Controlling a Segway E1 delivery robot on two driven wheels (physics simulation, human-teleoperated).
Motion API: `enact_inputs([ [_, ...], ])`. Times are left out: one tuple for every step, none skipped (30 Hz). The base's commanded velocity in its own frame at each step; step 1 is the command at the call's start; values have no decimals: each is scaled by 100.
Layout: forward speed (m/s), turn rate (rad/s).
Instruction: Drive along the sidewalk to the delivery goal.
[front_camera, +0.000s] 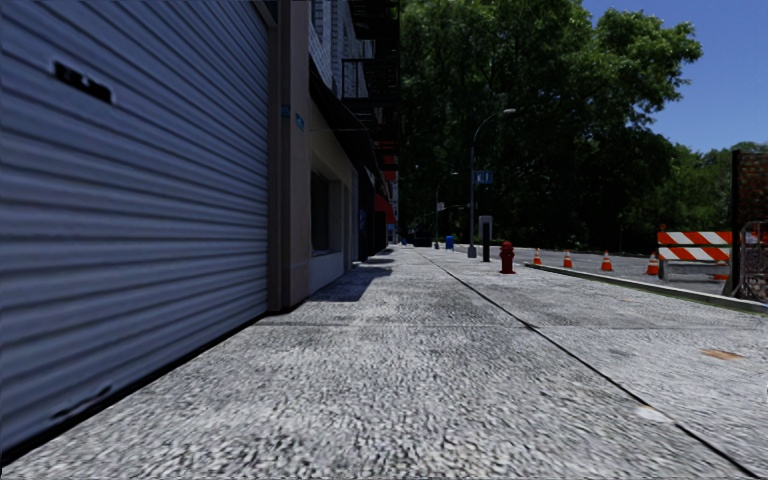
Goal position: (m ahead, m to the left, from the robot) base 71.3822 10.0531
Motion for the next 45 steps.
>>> enact_inputs([
  [200, -13],
  [200, 0],
  [200, 0],
  [200, 0],
  [200, 0],
  [200, 0],
  [200, 0],
  [200, 0],
  [200, 0],
  [200, 0],
  [200, 0],
  [200, 0],
  [200, 0],
  [200, 0],
  [200, 0],
  [200, 0],
  [200, 0],
  [200, 0],
  [200, 0],
  [200, 0],
  [200, 0],
  [200, 0],
  [200, 0],
  [200, 0],
  [200, 0],
  [200, 0],
  [200, 0],
  [200, 0],
  [200, 0],
  [200, 0],
  [200, 0],
  [200, 0],
  [200, 0],
  [200, 0],
  [200, 0],
  [200, 0],
  [200, 0],
  [200, 0],
  [200, 0],
  [200, 0],
  [200, 0],
  [200, 0],
  [200, 0],
  [200, 0],
  [200, 0],
])
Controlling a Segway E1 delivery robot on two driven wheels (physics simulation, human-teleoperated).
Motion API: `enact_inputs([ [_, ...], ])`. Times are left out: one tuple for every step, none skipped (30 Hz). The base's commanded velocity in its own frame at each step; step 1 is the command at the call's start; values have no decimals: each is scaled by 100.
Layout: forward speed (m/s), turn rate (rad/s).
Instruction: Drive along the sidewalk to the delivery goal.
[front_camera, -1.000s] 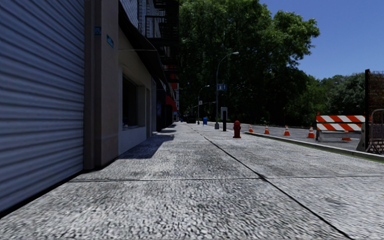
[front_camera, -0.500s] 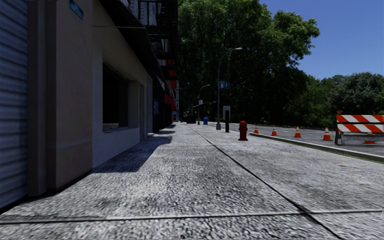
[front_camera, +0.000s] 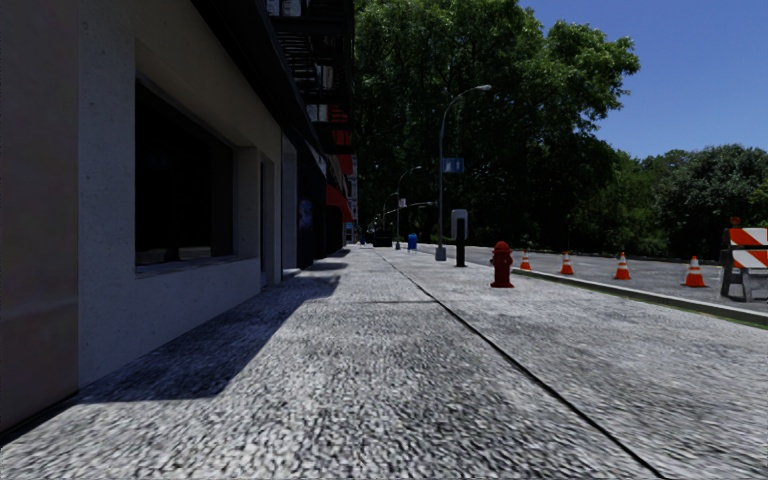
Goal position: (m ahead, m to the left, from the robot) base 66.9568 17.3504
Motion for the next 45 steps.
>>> enact_inputs([
  [200, 0],
  [200, 0],
  [200, 0],
  [200, 0],
  [200, 0],
  [200, 0],
  [200, 0],
  [200, 0],
  [200, 0],
  [200, 0],
  [200, 0],
  [200, 0],
  [200, 0],
  [200, 0],
  [200, 0],
  [200, 0],
  [200, 0],
  [200, 0],
  [200, 0],
  [200, 0],
  [200, 0],
  [200, 0],
  [200, 0],
  [200, 0],
  [200, 0],
  [200, 0],
  [200, 0],
  [200, 0],
  [200, 0],
  [200, 0],
  [200, 0],
  [200, 0],
  [200, 0],
  [200, 0],
  [200, 0],
  [200, 0],
  [200, 0],
  [200, 0],
  [200, 0],
  [200, 0],
  [200, 0],
  [200, 0],
  [200, 0],
  [200, 0],
  [200, 0],
])
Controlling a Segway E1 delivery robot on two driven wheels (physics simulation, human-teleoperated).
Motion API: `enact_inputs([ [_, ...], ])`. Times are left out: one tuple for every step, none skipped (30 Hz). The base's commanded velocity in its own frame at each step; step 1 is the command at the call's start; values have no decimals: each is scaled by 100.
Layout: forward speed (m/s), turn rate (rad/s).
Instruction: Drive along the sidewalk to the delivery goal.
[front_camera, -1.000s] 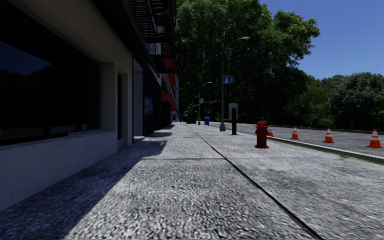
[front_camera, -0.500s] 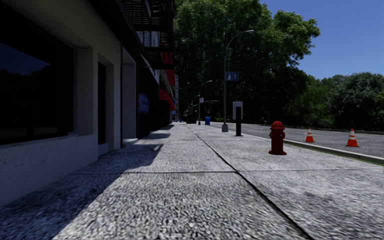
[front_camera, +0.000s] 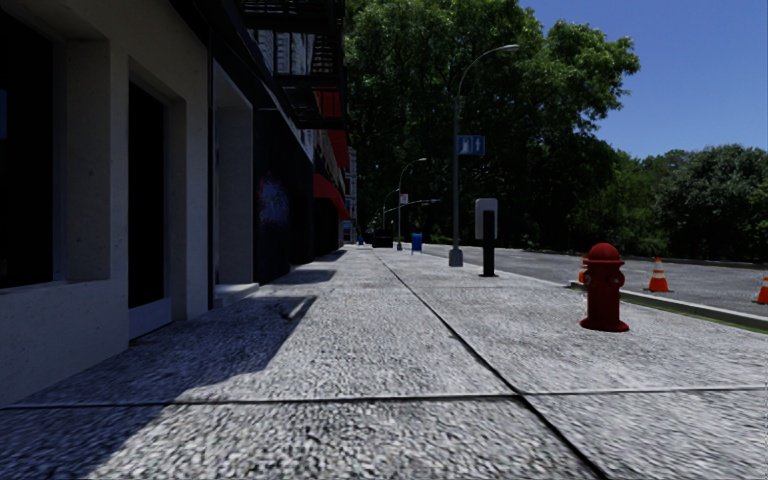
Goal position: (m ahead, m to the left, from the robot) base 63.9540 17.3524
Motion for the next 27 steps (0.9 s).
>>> enact_inputs([
  [200, 0],
  [200, 0],
  [200, 0],
  [200, 0],
  [200, 0],
  [200, 0],
  [200, 0],
  [200, 0],
  [200, 0],
  [200, 0],
  [200, 0],
  [200, 0],
  [200, 0],
  [200, 0],
  [200, 0],
  [200, 0],
  [200, 0],
  [200, 0],
  [200, 0],
  [200, 0],
  [200, 0],
  [200, 0],
  [200, 0],
  [200, 0],
  [198, 0],
  [196, 0],
  [196, 0],
])
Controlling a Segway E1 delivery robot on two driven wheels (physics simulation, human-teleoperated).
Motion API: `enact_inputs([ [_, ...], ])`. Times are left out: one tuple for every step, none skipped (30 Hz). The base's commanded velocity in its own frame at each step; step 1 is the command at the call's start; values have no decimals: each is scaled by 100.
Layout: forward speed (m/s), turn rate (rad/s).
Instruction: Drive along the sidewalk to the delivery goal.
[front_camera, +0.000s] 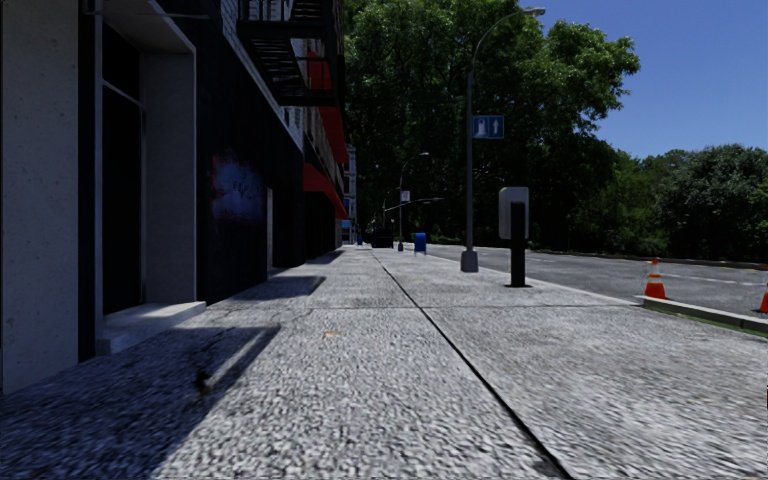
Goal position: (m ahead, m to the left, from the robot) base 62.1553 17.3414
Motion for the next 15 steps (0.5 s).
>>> enact_inputs([
  [196, 0],
  [196, 0],
  [196, 0],
  [196, 0],
  [196, 0],
  [196, 0],
  [196, 0],
  [196, 0],
  [196, 0],
  [196, 0],
  [196, 0],
  [196, 0],
  [196, 0],
  [196, 0],
  [196, 0],
])
